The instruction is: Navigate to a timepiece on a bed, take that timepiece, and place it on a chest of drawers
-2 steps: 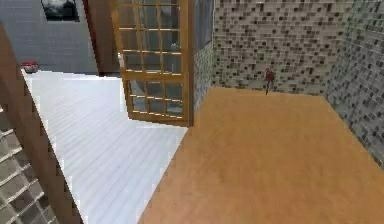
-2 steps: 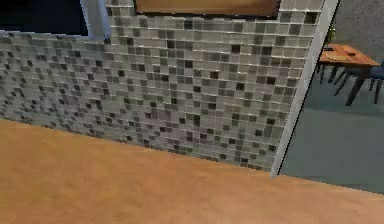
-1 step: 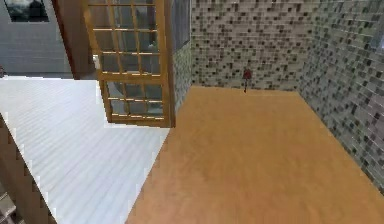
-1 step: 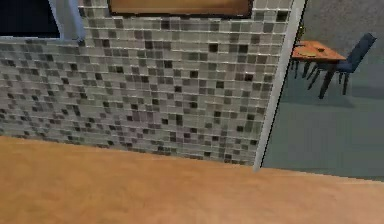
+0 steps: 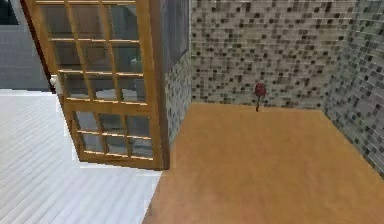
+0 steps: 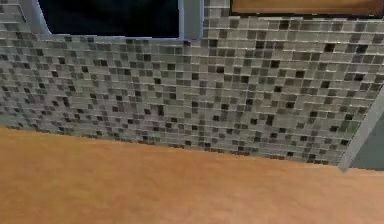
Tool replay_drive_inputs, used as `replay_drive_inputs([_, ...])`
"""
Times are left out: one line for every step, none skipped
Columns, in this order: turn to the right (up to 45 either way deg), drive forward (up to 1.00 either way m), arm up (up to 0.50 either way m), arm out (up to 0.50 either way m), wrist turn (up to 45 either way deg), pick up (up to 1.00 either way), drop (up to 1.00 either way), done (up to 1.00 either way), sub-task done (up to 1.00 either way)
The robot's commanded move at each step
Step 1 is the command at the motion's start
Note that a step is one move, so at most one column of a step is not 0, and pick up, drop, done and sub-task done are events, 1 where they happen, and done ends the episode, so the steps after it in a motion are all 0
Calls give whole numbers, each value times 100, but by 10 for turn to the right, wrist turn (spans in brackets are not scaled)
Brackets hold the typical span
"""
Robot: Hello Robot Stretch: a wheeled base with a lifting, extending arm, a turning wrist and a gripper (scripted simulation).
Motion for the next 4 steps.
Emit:
replay_drive_inputs([-300,0,0,0,0,0,0,0,0])
replay_drive_inputs([0,45,0,0,0,0,0,0,0])
replay_drive_inputs([-420,0,0,0,0,0,0,0,0])
replay_drive_inputs([0,100,0,0,0,0,0,0,0])
